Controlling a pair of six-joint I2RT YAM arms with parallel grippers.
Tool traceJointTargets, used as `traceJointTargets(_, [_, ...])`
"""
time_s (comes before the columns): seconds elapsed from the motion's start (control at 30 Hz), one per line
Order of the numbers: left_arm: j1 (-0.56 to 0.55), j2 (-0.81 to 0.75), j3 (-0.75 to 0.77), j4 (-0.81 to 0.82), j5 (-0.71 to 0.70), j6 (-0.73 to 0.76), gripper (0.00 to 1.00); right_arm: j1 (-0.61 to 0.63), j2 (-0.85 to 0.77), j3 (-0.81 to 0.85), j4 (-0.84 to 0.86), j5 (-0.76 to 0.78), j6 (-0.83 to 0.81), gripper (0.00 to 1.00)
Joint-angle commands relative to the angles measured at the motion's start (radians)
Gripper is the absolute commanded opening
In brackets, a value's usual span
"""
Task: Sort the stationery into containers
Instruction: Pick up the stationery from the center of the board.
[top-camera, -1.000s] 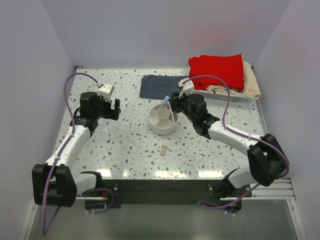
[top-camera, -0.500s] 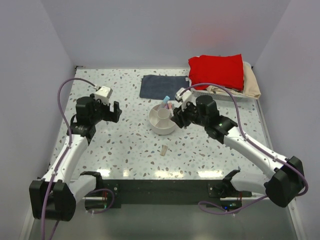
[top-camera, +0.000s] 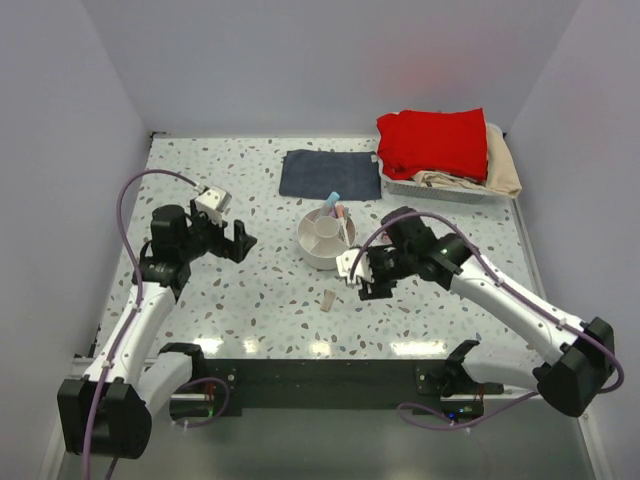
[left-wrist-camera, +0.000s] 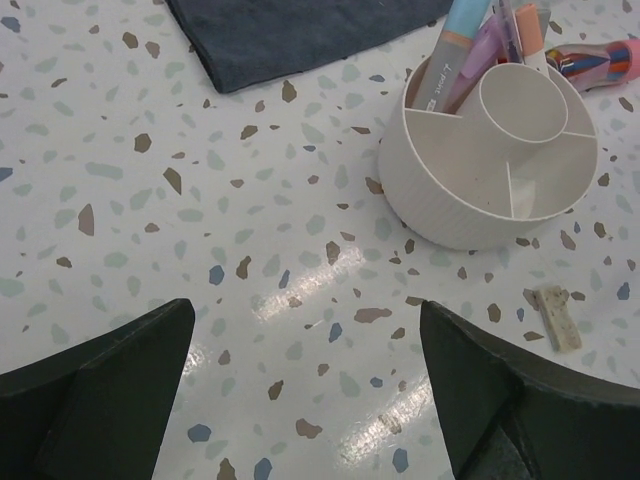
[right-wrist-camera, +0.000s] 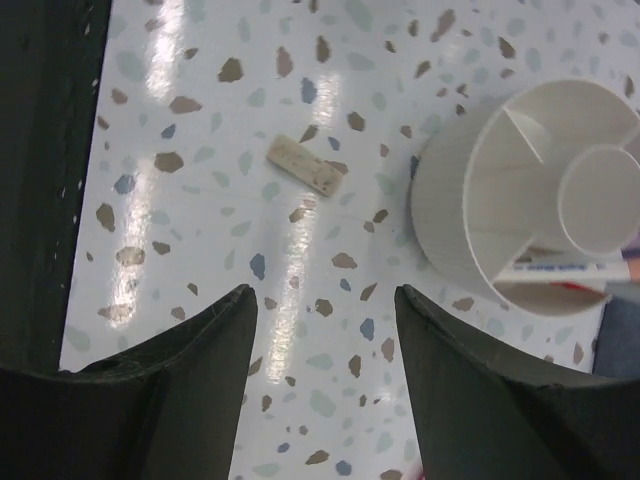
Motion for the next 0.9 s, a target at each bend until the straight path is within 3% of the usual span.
traceJointTargets(0.0, [0.01,0.008,0.007,-0.017,0.036,0.043,1.0,0.099,0.135,0.033,-0.115,-0.041,-0.403,0.62])
traceJointTargets(0.13, [0.03,0.028,0.004,-0.023,0.028,0.05,1.0,0.163,0.267,0.051,-0.078,-0.047,-0.587,0.62])
traceJointTargets(0.33, [0.038,0.037,0.006,-0.034,0.008,0.059,1.0,0.194,0.51,0.198,-0.146,-0.029,-0.698,0.58])
traceJointTargets(0.87, [0.056,0.058,0.001,-0.011,0.016,0.019,1.0,0.219,0.73,0.321,-0.203,0.106,-0.741,0.49])
